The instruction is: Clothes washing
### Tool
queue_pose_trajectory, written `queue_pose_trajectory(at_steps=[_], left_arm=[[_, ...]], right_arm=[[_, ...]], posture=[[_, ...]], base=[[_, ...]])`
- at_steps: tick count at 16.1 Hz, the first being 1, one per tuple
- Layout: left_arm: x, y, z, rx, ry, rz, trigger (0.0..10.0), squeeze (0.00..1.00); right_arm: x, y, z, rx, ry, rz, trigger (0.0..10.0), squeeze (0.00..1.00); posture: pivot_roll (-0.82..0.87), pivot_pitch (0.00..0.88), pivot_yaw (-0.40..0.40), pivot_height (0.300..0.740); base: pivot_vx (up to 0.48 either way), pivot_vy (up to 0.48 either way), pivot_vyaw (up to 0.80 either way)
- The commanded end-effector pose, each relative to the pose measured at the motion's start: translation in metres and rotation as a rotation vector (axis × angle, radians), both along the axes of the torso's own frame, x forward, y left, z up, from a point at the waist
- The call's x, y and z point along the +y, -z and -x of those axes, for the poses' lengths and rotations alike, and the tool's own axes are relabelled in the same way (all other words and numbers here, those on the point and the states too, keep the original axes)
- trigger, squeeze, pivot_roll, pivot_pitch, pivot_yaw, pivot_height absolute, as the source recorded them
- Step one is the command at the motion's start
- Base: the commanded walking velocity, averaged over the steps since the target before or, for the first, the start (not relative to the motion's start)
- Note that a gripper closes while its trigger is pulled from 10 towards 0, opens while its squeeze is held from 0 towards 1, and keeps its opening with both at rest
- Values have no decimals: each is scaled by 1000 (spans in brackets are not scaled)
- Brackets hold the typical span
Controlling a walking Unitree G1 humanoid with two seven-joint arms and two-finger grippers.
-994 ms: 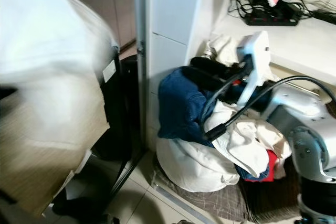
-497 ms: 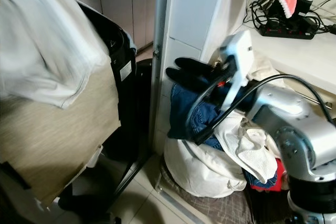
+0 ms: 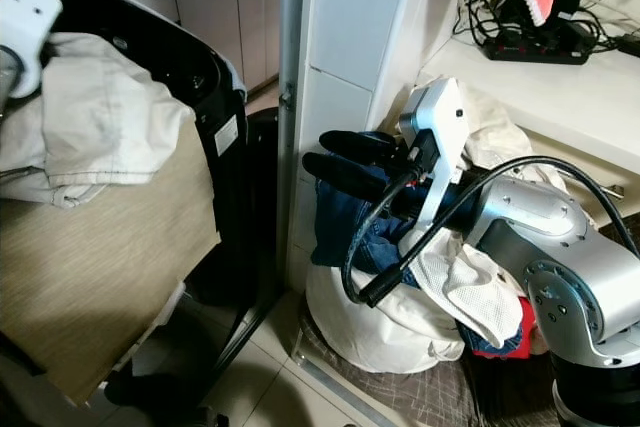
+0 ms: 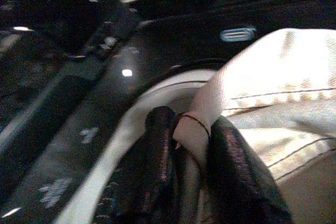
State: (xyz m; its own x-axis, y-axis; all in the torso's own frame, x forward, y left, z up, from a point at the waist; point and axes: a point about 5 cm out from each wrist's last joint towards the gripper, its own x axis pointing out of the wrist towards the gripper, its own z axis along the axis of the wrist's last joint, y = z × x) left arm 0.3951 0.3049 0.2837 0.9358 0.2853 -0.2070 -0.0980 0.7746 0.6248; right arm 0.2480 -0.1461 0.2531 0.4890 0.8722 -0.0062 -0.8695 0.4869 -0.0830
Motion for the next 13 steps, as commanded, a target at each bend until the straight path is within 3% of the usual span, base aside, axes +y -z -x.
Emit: queue_pose_trajectory(at_steps=[1,5,7,9,13], left_arm=[[3,-29,1,-82,-21,-53,10000,1000],[13,-50,7,-115,-64,-142,10000,1000],[17,-60,9,-189,-93,-176,10000,1000],[17,-62,9,-213,-90,-173,10000,1000],[9,-55,5,-188,-42,-84,10000,1000]], right_arm=[[-2,1,-2,5,13,19,10000,0],[-2,0,-8,-5,30,20,10000,0],[-4,0,-11,-13,59,18,10000,0],[-4,-1,-12,-14,64,16,10000,0],[-4,0,-12,-12,61,19,10000,0]], posture=[[-66,0,-42,740],[-56,0,-48,740],[-56,0,-49,740],[-56,0,-49,740],[-57,0,-47,740]], base=[[0,0,0],[0,0,0],[0,0,0],[0,0,0],[0,0,0]])
